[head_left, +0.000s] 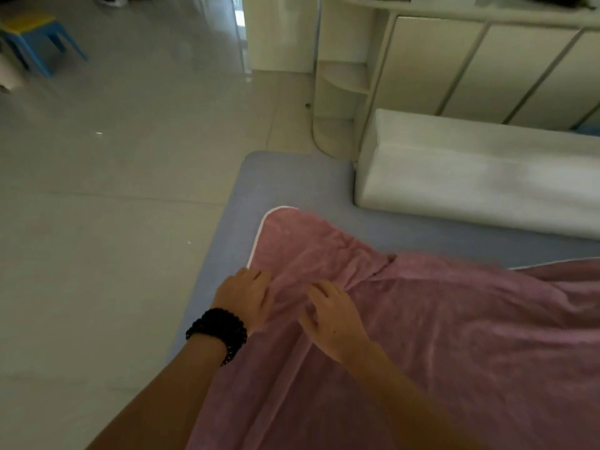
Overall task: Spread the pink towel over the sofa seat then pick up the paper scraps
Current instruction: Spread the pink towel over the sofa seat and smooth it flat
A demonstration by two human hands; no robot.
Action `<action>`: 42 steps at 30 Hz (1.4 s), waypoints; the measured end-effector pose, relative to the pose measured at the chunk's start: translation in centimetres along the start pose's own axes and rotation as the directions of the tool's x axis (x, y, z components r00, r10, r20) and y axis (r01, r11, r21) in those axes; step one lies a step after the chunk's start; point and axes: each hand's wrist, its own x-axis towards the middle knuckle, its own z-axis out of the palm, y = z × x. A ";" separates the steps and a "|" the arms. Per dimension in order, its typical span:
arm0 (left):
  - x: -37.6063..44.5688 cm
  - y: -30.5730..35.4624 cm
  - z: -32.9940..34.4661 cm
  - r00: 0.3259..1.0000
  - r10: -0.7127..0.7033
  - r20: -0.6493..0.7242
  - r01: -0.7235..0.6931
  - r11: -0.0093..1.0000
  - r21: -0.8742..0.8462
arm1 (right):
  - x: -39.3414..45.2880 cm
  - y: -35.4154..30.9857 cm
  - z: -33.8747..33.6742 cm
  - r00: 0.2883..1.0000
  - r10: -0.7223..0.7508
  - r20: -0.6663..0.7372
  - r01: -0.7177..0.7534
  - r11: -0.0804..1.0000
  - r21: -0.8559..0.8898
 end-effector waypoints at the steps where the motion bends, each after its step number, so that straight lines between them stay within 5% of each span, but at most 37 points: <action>1: 2.3 -0.3 0.7 1.000 0.000 0.027 0.000 1.000 0.001 | 1.8 1.0 0.3 1.000 0.007 -0.010 -0.007 1.000 -0.007; 12: 19.0 -7.0 7.0 0.989 -0.083 0.122 0.070 0.992 0.105 | 18.3 9.2 4.5 0.978 0.158 0.134 -0.138 0.979 -0.148; 18: 23.7 -8.3 8.9 0.964 -0.161 0.211 0.144 0.985 0.091 | 21.6 10.7 6.2 0.877 0.392 0.277 -0.364 0.920 -0.146; 25: 26.0 -8.1 9.9 0.943 -0.311 0.121 0.286 0.939 0.190 | 24.2 10.3 5.9 0.860 0.470 0.199 -0.403 0.865 -0.298; 30: 26.1 -10.3 8.1 0.933 -0.360 0.016 0.356 0.927 0.119 | 26.0 9.6 5.3 0.869 0.480 0.122 -0.459 0.873 -0.166; 36: 26.8 -13.0 6.1 0.920 -0.382 -0.090 0.390 0.913 0.116 | 27.7 8.6 6.7 0.935 0.354 0.025 -0.354 0.935 -0.001; 42: 26.5 -15.1 6.5 0.921 -0.379 -0.091 0.389 0.906 0.164 | 27.4 9.1 9.9 0.944 0.316 0.091 -0.324 0.942 0.085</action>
